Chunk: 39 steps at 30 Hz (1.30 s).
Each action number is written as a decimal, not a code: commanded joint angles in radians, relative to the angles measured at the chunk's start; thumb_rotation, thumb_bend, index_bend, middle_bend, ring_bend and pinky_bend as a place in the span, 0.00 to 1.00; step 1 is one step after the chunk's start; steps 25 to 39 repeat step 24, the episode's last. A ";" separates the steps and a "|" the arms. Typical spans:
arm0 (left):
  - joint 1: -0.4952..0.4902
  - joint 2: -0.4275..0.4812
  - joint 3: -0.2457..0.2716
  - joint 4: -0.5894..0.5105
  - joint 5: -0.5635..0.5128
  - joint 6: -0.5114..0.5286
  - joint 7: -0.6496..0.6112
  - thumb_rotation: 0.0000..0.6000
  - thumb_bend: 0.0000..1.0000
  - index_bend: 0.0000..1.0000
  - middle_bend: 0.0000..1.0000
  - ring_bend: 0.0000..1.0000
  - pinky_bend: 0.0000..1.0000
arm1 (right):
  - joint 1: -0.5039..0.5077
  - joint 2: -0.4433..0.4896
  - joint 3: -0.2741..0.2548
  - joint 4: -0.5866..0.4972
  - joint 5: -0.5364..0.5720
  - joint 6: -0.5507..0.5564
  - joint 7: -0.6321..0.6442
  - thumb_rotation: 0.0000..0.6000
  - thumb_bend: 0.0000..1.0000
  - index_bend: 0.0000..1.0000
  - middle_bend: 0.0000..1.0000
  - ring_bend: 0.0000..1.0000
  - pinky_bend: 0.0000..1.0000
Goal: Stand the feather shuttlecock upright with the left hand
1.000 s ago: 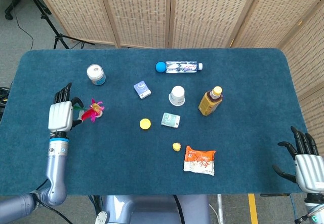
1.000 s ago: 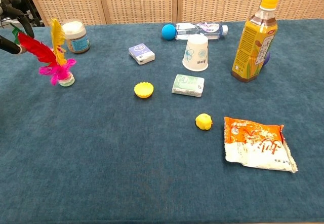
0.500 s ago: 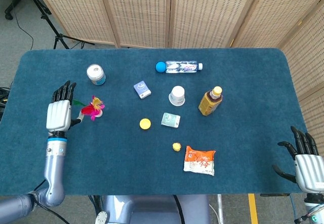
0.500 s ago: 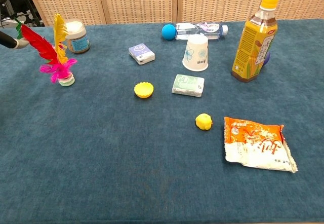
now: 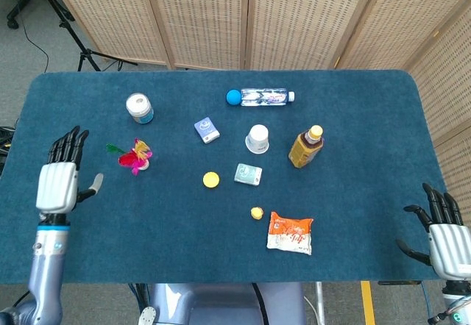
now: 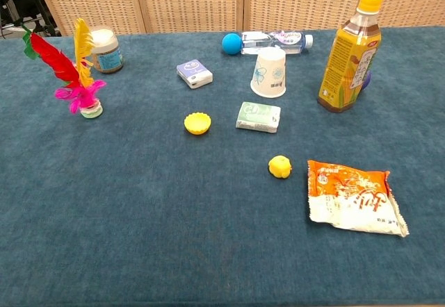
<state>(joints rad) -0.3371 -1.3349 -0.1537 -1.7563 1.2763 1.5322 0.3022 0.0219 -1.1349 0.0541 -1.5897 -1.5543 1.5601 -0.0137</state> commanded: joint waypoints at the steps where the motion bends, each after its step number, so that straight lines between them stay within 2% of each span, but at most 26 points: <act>1: 0.108 0.071 0.088 -0.037 0.064 0.091 -0.012 1.00 0.31 0.00 0.00 0.06 0.10 | 0.001 0.000 -0.001 -0.002 -0.002 0.000 -0.003 1.00 0.21 0.31 0.00 0.00 0.00; 7: 0.175 0.061 0.132 0.040 0.116 0.143 -0.012 1.00 0.31 0.00 0.00 0.06 0.10 | 0.003 -0.002 0.000 -0.009 -0.004 -0.002 -0.013 1.00 0.21 0.31 0.00 0.00 0.00; 15: 0.218 0.024 0.153 0.110 0.138 0.144 -0.044 1.00 0.31 0.00 0.00 0.06 0.10 | 0.002 -0.001 0.000 -0.013 -0.003 0.000 -0.018 1.00 0.21 0.31 0.00 0.00 0.00; 24: 0.238 -0.011 0.153 0.177 0.156 0.123 -0.065 1.00 0.31 0.00 0.00 0.06 0.10 | 0.006 -0.008 0.004 0.000 0.017 -0.016 -0.023 1.00 0.21 0.31 0.00 0.00 0.00; 39: 0.238 -0.011 0.153 0.177 0.156 0.123 -0.065 1.00 0.31 0.00 0.00 0.06 0.10 | 0.006 -0.008 0.004 0.000 0.017 -0.016 -0.023 1.00 0.21 0.31 0.00 0.00 0.00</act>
